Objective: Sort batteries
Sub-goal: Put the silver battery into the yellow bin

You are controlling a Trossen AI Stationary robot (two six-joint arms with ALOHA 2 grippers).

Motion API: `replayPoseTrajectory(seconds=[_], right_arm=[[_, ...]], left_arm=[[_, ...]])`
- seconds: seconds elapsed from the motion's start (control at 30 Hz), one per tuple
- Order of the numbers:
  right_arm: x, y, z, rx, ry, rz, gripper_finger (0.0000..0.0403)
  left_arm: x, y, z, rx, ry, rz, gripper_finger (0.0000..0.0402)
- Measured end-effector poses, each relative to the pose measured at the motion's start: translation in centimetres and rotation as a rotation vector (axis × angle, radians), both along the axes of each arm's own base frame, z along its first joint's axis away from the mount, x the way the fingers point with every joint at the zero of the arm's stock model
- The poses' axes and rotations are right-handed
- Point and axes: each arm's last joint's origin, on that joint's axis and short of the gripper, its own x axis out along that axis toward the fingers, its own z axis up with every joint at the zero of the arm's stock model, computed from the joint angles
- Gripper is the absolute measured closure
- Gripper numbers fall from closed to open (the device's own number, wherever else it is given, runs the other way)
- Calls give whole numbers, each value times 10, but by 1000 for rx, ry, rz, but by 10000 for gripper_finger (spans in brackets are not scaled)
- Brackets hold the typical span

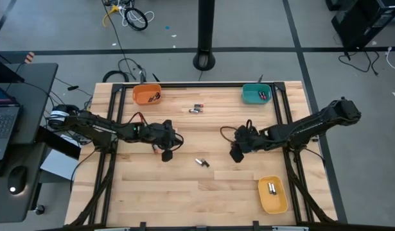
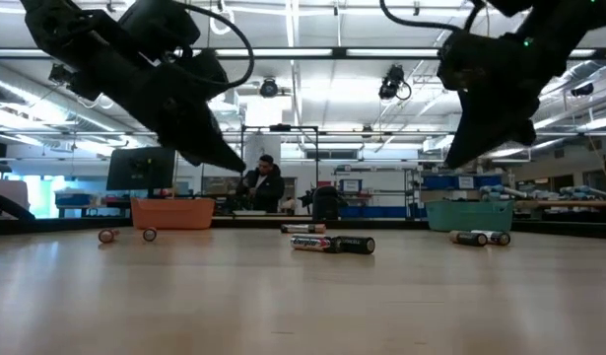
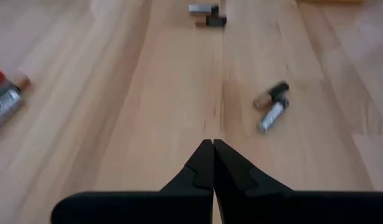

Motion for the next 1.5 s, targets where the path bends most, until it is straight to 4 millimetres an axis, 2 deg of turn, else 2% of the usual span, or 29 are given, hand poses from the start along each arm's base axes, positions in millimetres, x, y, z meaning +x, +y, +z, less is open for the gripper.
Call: replayPoseTrajectory(seconds=[0.17, 0.33, 0.53, 0.8, 0.97, 1.07, 1.23, 1.37, 1.5], right_arm=[[4, 7, 2, 19, 115, -72, 366], [3, 9, -14, 60, 261, -140, 357], [7, 11, -29, 95, 329, -187, 315], [12, -1, -31, 60, 310, -230, 248], [33, -23, -23, -30, 160, -123, 230], [49, -35, -19, -34, 55, -14, 231], [58, -45, -14, -89, -16, 71, 233], [59, -49, -12, -114, -24, 90, 233], [58, -51, -12, -141, -11, 121, 235]], left_arm=[[-2, 0, -3, -23, 34, 13, 391], [-2, 0, -3, -21, 34, 12, 390], [-2, 0, -3, -14, 35, 8, 389], [-2, 0, -3, 9, 32, 3, 389], [0, 4, 0, 90, 0, 73, 389], [-1, 23, 0, 153, 17, 150, 395], [-2, 68, -4, 71, 10, 124, 397], [8, 98, -4, 58, 7, 90, 395], [23, 119, -10, 91, 29, 42, 371]])
